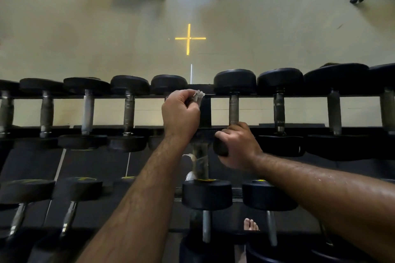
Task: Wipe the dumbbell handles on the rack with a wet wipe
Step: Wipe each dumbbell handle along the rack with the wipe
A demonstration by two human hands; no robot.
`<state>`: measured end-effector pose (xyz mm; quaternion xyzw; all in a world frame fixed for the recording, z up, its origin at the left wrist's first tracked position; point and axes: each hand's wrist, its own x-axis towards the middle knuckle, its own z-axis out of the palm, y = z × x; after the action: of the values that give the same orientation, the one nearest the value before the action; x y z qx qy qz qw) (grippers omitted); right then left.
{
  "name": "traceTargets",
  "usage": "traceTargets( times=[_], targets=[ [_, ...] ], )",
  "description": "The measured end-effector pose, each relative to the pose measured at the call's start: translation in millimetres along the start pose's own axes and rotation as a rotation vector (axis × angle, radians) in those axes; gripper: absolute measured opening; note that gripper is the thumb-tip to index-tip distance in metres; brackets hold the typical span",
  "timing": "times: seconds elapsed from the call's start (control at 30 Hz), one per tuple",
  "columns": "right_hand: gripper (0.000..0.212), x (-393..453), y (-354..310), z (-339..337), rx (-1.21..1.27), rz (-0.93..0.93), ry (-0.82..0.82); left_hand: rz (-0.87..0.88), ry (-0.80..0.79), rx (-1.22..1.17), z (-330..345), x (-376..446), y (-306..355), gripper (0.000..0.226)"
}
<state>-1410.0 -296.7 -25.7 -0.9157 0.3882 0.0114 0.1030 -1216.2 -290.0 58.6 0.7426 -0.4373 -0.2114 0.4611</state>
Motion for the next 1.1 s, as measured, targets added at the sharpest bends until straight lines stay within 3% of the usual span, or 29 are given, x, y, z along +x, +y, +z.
traceTargets(
  times=[0.13, 0.3, 0.4, 0.5, 0.57, 0.73, 0.87, 0.93, 1.03, 1.1],
  targets=[
    [0.058, -5.7, 16.4, 10.7, 0.115, -0.163, 0.183, 0.003, -0.005, 0.009, 19.5, -1.4, -2.6, 0.015],
    [0.074, -9.2, 36.5, -6.9, 0.104, -0.239, 0.174, 0.129, -0.028, 0.117, 43.2, -12.9, -4.1, 0.013],
    [0.101, -21.3, 65.9, -30.8, -0.004, 0.04, 0.243, 0.184, -0.08, 0.168, 61.6, -8.3, -8.6, 0.016],
    [0.149, -32.0, 95.1, -46.8, -0.074, 0.461, -0.084, 0.236, -0.1, 0.237, 84.3, -3.6, -5.5, 0.014],
    [0.162, -35.2, 102.8, -44.6, 0.027, 0.531, -0.211, 0.272, -0.177, 0.267, 98.5, -5.4, -4.6, 0.014],
    [0.17, -36.6, 100.3, -41.5, 0.108, 0.537, -0.188, 0.308, -0.396, 0.46, 92.7, -14.9, -12.5, 0.021],
    [0.172, -35.0, 97.7, -45.6, 0.105, 0.531, -0.162, 0.204, -0.847, 0.52, 55.5, -12.0, -12.3, 0.018],
    [0.172, -34.8, 96.4, -47.1, 0.095, 0.523, -0.169, 0.165, -0.821, 0.514, 52.4, -1.2, -12.1, 0.012],
    [0.173, -33.6, 94.8, -48.7, 0.081, 0.524, -0.191, 0.143, -0.605, 0.589, 64.6, 5.4, -11.0, 0.015],
    [0.172, -33.3, 93.9, -49.4, 0.072, 0.523, -0.208, 0.037, -0.617, 0.632, 77.1, -4.1, -15.0, 0.017]
  ],
)
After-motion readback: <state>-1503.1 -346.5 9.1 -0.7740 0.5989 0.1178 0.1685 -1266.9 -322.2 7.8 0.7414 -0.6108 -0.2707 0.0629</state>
